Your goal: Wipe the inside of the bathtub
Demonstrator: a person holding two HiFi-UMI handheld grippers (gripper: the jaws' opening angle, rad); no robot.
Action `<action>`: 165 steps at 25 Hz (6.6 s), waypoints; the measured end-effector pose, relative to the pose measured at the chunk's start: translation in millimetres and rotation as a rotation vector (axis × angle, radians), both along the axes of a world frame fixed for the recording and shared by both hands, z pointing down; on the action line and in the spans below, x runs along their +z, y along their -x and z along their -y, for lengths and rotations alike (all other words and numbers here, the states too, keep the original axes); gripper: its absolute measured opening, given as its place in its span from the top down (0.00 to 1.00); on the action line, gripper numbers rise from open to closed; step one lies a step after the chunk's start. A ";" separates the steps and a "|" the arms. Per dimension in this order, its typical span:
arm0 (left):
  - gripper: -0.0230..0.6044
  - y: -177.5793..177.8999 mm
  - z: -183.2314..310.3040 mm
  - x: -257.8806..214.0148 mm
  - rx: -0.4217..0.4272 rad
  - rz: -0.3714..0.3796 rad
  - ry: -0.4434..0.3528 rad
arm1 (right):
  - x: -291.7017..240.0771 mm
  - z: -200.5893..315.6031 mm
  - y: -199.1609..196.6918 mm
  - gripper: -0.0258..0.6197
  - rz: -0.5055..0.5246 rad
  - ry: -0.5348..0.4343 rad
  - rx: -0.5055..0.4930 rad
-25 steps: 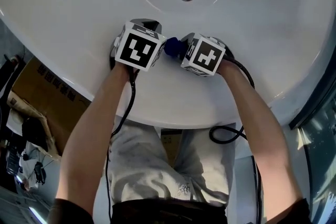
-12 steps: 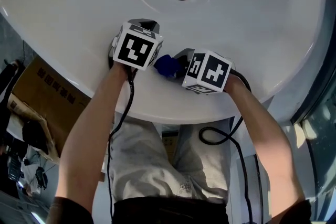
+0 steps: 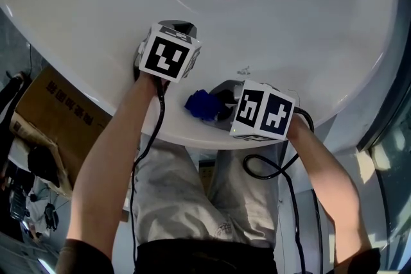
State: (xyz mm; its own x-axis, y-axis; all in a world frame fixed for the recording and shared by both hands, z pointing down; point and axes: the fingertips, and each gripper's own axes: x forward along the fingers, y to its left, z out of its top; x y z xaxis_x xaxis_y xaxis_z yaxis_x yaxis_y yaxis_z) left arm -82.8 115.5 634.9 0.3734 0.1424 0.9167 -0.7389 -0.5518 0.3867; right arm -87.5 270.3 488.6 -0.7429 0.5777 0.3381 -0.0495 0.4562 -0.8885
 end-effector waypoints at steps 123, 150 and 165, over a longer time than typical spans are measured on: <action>0.96 25.4 35.0 -230.7 -0.166 -0.091 -0.174 | -97.3 32.2 -10.7 0.76 -0.241 -0.139 0.125; 0.96 54.5 187.5 -647.5 -0.410 -0.206 -0.921 | -481.2 335.9 -3.7 0.75 -0.101 -0.847 0.934; 0.96 63.8 204.2 -827.5 -0.458 -0.324 -1.342 | -676.1 373.8 18.8 0.75 0.060 -1.285 1.060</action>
